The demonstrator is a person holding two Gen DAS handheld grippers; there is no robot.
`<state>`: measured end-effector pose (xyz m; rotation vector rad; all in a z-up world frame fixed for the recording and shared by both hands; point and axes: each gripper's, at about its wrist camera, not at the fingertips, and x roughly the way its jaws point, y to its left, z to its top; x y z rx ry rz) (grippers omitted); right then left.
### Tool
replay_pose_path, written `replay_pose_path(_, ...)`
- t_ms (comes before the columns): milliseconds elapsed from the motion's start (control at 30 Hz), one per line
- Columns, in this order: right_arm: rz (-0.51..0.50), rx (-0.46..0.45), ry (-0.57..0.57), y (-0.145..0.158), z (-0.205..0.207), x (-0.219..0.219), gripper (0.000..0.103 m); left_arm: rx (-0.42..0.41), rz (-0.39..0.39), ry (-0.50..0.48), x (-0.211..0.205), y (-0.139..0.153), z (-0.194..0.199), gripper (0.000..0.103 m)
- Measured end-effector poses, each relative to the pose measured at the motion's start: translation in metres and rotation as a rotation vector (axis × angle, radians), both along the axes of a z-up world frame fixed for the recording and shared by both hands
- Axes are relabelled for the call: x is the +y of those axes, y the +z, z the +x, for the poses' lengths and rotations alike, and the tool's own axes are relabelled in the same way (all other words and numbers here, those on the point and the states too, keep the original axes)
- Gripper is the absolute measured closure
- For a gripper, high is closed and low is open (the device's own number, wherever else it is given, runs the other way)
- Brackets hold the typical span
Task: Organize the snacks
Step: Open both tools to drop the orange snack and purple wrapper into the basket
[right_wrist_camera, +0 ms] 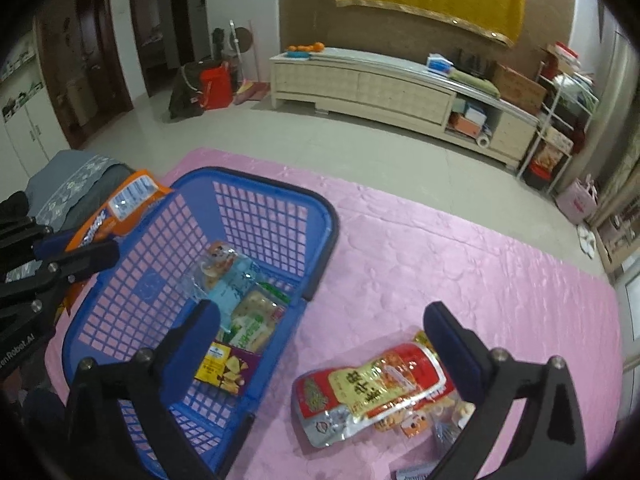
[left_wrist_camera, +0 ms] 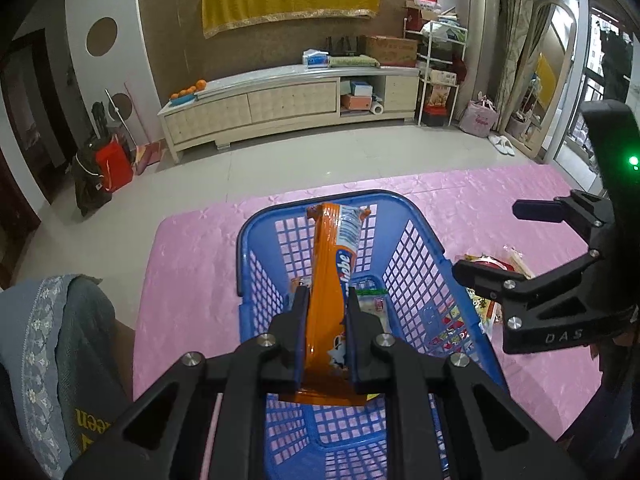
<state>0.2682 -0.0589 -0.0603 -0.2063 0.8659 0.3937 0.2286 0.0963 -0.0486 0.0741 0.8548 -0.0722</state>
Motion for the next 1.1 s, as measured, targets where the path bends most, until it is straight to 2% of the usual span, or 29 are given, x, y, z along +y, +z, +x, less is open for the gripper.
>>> replay_pose_path(333, 0.021, 0.013, -0.037, 0.001, 0.013, -0.013, 0.0, 0.023, -0.001, -0.041, -0.014, -0.011, 0.032, 0.088)
replay_pose_path(467, 0.031, 0.022, -0.038, 0.0, 0.02, -0.019, 0.0, 0.025, -0.024, -0.054, -0.017, -0.013, 0.042, 0.088)
replay_pose_path(600, 0.029, 0.018, -0.052, -0.003, 0.026, -0.022, 0.0, 0.022, 0.002, -0.079, -0.024, -0.016, 0.05, 0.088)
replay_pose_path(633, 0.033, 0.018, -0.059, -0.004, 0.027, -0.024, 0.0, 0.021, -0.004, -0.082, -0.025, -0.016, 0.053, 0.085)
replay_pose_path(700, 0.048, 0.011, -0.075, -0.005, 0.025, -0.03, 0.0, 0.025, -0.004, -0.079, -0.024, -0.019, 0.055, 0.057)
replay_pose_path(733, 0.055, 0.012, -0.079, -0.007, 0.023, -0.035, 0.0, 0.022, 0.008, -0.081, -0.024, -0.021, 0.055, 0.036)
replay_pose_path(767, 0.057, 0.019, -0.083, -0.01, 0.022, -0.039, 0.0, 0.017, 0.022, -0.09, -0.025, -0.022, 0.054, 0.031)
replay_pose_path(933, 0.064, 0.049, -0.114, -0.013, 0.014, -0.058, 0.0, 0.058, 0.034, -0.116, -0.031, -0.029, 0.041, 0.031)
replay_pose_path(1100, 0.075, 0.038, -0.12, 0.0, -0.003, -0.07, 0.0, 0.053, -0.004, -0.123, -0.038, -0.017, 0.017, 0.028)
